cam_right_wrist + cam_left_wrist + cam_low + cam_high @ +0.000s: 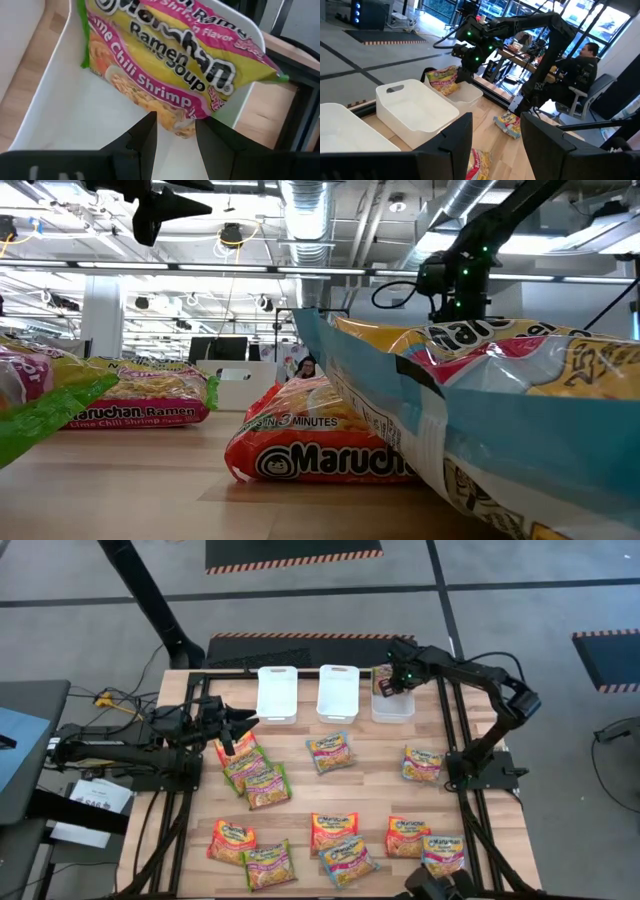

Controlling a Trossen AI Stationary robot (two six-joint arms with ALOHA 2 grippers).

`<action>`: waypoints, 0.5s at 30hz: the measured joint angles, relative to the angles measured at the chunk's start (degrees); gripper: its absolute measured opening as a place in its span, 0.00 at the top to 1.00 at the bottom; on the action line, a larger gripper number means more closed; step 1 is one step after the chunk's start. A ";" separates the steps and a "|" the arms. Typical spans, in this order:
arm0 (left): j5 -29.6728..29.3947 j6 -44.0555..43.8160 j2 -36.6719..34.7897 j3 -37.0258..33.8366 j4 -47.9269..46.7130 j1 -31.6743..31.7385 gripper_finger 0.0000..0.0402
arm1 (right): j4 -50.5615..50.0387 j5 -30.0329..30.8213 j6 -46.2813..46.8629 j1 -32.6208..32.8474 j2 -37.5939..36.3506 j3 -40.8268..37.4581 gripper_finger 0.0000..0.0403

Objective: Sort Maruchan noodles
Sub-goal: Put the green noodle pack into the right white bin, then put the orange noodle pack into the middle white bin

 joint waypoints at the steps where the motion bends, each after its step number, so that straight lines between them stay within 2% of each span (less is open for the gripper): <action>1: 0.00 0.00 0.00 0.00 0.01 0.02 0.62 | -0.14 -0.07 -0.03 -0.19 -0.16 0.00 0.60; 10: 0.02 0.40 0.00 0.00 0.01 0.02 0.62 | -3.33 -3.15 0.09 0.22 -5.69 0.02 0.60; 15: 0.00 5.31 0.04 0.00 -0.37 0.39 0.62 | -4.05 -5.49 1.01 1.64 -11.21 0.02 0.60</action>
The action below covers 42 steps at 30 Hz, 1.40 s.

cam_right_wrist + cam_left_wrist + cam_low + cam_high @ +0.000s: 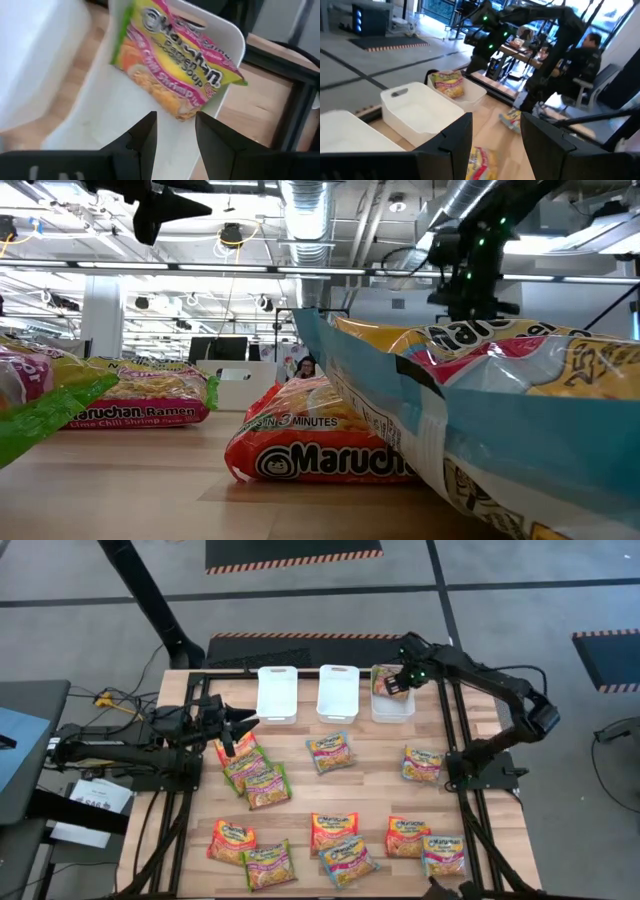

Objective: Sort Maruchan noodles
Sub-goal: Put the orange noodle pack into the middle white bin

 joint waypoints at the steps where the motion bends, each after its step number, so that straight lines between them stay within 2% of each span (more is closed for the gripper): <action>1: 0.00 0.80 -0.02 0.00 0.13 0.33 0.62 | 0.21 -1.21 0.03 0.41 -1.32 0.00 0.60; 7: 0.06 -1.87 -0.02 0.00 0.28 1.73 0.62 | 1.32 -7.83 0.13 3.20 -8.68 0.02 0.60; 11: 2.50 -5.34 -0.02 0.00 1.02 1.75 0.62 | 2.07 -10.89 0.12 5.61 -13.32 0.02 0.60; 14: 4.32 -6.21 -0.02 0.00 4.98 1.73 0.62 | 3.61 -13.14 0.11 7.73 -16.48 0.02 0.60; 19: 5.04 -3.92 -0.04 0.01 11.03 1.75 0.62 | 8.60 -13.20 -0.35 10.75 -20.39 0.02 0.60; 24: 7.78 -6.21 0.39 3.06 8.81 1.77 0.62 | 11.38 -13.21 -0.37 12.63 -22.28 0.02 0.60; 29: 9.02 -5.36 3.96 9.43 5.99 1.77 0.62 | 11.34 -13.21 -0.12 14.60 -22.50 0.02 0.60; 34: 15.46 -2.87 10.20 15.60 5.79 1.77 0.62 | 11.38 -13.21 1.64 17.19 -22.48 0.02 0.60; 38: 20.97 -3.33 14.96 17.11 4.25 1.77 0.62 | 11.55 -13.21 2.37 20.41 -22.50 0.02 0.60; 42: 23.25 -6.88 19.71 17.14 3.76 1.77 0.62 | 13.07 -13.25 2.52 23.80 -22.52 0.02 0.60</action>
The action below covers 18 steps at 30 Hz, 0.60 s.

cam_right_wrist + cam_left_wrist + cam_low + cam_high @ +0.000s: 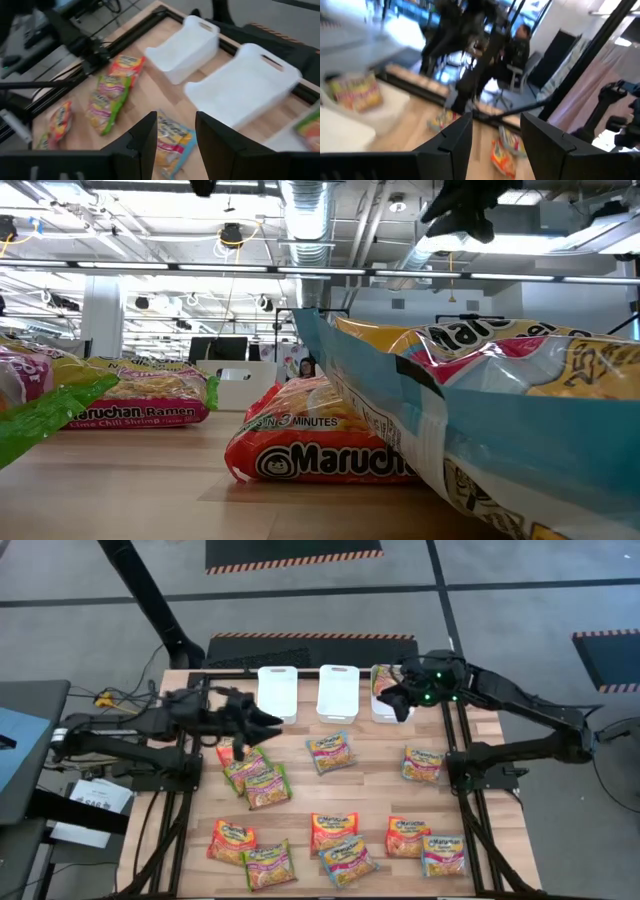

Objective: Sort Maruchan noodles
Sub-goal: Put the orange noodle pack into the middle white bin

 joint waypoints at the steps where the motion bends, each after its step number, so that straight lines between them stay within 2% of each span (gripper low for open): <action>1: 0.53 -0.89 1.22 0.00 -0.08 0.00 0.62 | 0.42 0.00 0.01 0.81 0.00 0.00 0.60; 9: 8.67 -4.44 10.38 0.00 0.87 -0.14 0.62 | 2.46 0.00 0.03 5.15 -0.02 0.00 0.60; 18: 10.92 -6.90 18.81 0.02 1.84 -1.97 0.62 | 3.66 0.00 0.19 7.65 -0.02 0.00 0.60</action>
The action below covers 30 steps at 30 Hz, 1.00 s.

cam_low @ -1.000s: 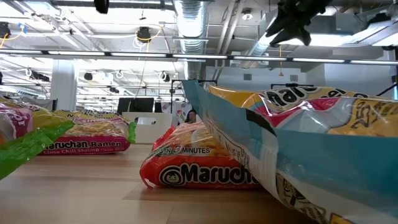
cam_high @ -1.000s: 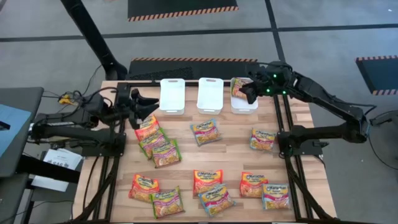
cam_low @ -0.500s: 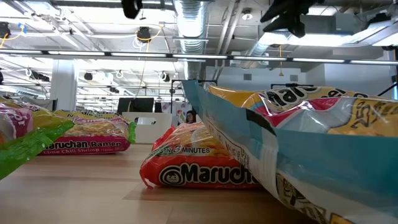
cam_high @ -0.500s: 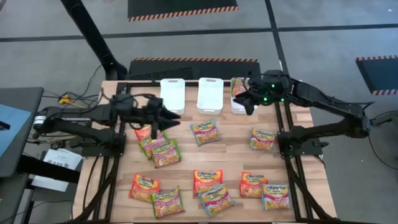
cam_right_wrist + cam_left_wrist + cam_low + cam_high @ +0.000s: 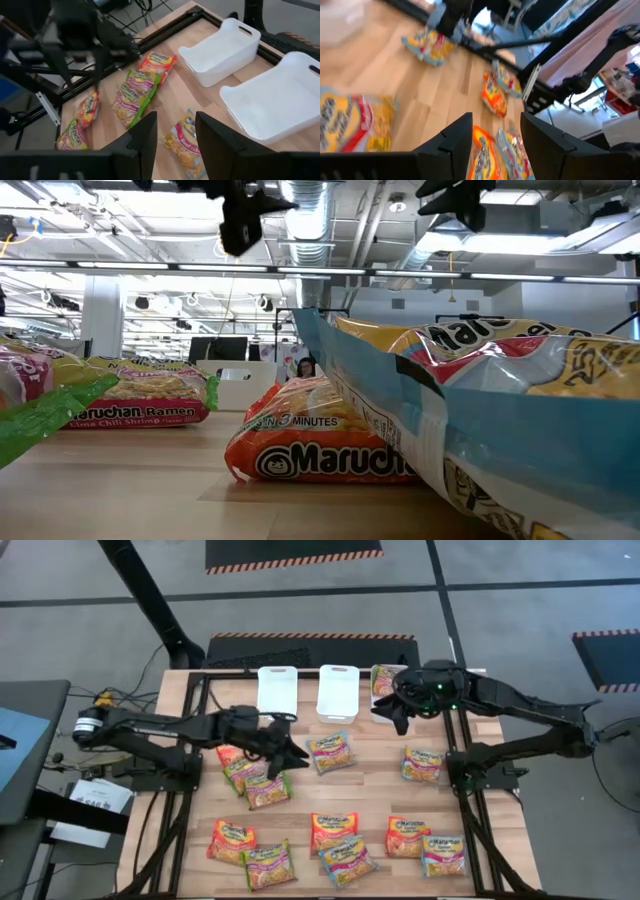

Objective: Sort Maruchan noodles
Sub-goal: Put the orange noodle pack into the middle white bin

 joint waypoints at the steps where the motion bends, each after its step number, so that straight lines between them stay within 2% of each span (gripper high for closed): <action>1: 0.60 -0.27 1.18 0.00 0.65 -0.25 0.62 | 0.37 0.00 -0.02 0.31 0.00 0.00 0.60; 9: 3.10 -3.12 11.03 -0.02 4.75 -2.49 0.62 | 0.79 0.04 -0.04 1.66 0.00 0.00 0.60; 16: 7.58 -4.95 18.79 -0.02 11.61 -3.51 0.62 | 0.79 0.11 -0.04 1.60 0.07 0.00 0.60; 21: 11.78 -5.41 24.08 -0.01 12.56 -3.51 0.62 | 0.58 0.15 -0.17 1.60 0.13 -0.02 0.60; 26: 14.46 -7.09 28.29 0.00 16.79 -4.35 0.62 | 0.55 0.20 -0.17 1.58 0.13 -0.02 0.60; 30: 14.39 -7.76 30.22 0.02 18.86 -5.66 0.62 | 0.23 0.24 -0.17 1.58 0.13 -0.02 0.60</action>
